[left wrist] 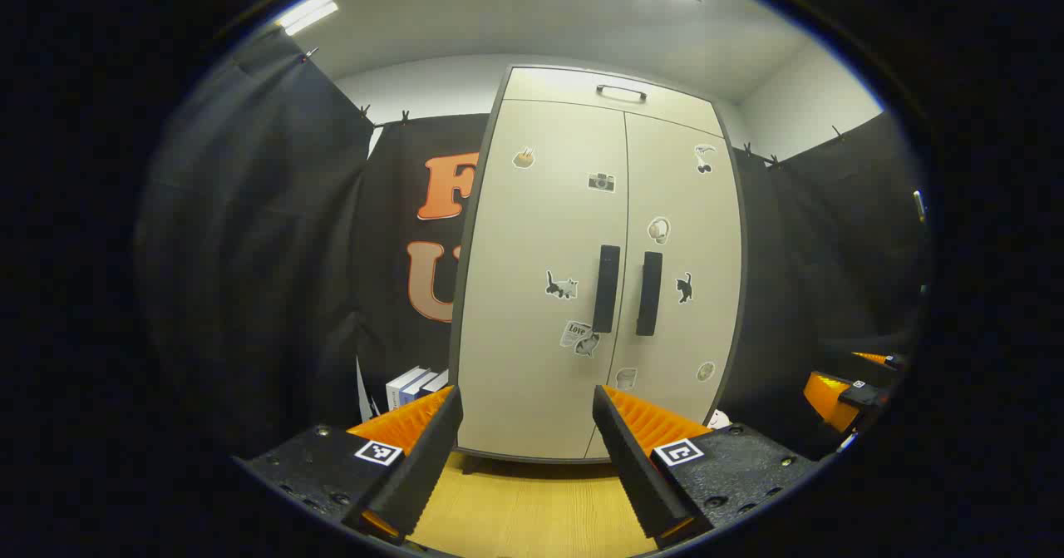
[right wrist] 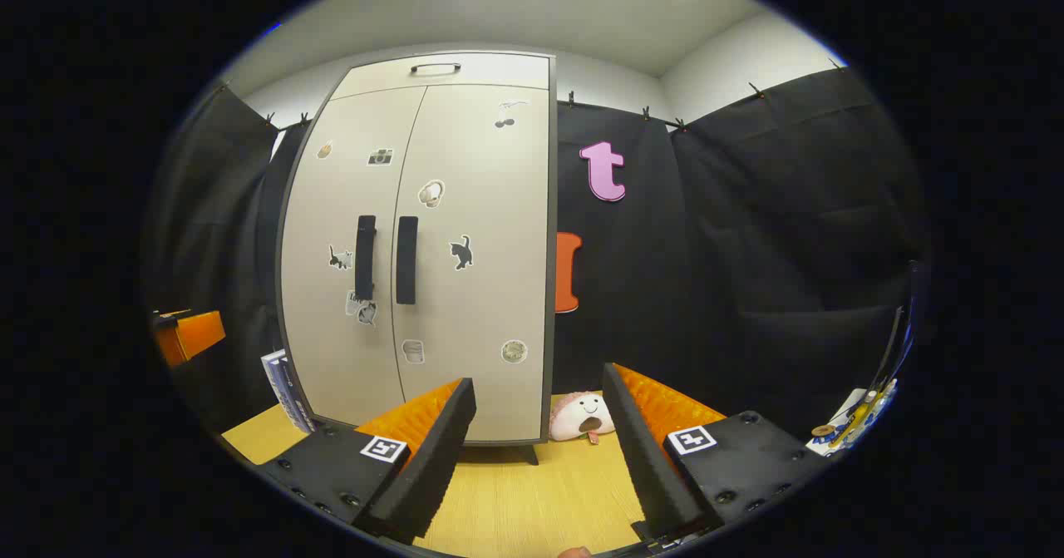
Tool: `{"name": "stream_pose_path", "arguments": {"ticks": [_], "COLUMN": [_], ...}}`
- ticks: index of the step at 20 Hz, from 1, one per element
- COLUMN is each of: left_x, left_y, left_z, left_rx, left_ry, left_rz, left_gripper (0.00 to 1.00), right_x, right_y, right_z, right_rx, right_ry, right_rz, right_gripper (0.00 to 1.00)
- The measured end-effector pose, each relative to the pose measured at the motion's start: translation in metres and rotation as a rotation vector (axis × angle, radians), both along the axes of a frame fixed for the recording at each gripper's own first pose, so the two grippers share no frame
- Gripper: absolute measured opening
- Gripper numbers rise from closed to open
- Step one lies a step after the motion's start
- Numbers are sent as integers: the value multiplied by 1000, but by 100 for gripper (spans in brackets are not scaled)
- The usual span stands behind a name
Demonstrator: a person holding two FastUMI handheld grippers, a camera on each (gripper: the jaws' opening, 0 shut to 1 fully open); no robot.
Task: Open the right door of the double-door shoe cabinet with the right hand, and open the left door with the left hand.
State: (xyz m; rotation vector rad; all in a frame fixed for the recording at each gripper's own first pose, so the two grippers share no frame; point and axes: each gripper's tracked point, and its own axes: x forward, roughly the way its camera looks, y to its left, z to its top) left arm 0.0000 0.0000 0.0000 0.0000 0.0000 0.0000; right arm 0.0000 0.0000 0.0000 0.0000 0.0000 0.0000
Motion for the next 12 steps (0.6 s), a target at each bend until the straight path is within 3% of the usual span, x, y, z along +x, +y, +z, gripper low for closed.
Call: {"name": "stream_pose_path", "arguments": {"ticks": [3, 12], "left_x": [-1, -6], "left_y": [1, 5], "left_z": [1, -1], "left_rx": [5, 5], "left_ry": [-2, 14], "left_rz": [1, 21], "left_gripper": [92, 95], "right_x": [-4, -13], "right_y": [3, 13], "right_z": [-1, -4], "right_rx": [-1, 3], "right_ry": [1, 19], "right_rz": [5, 21], "right_gripper": [94, 94]}}
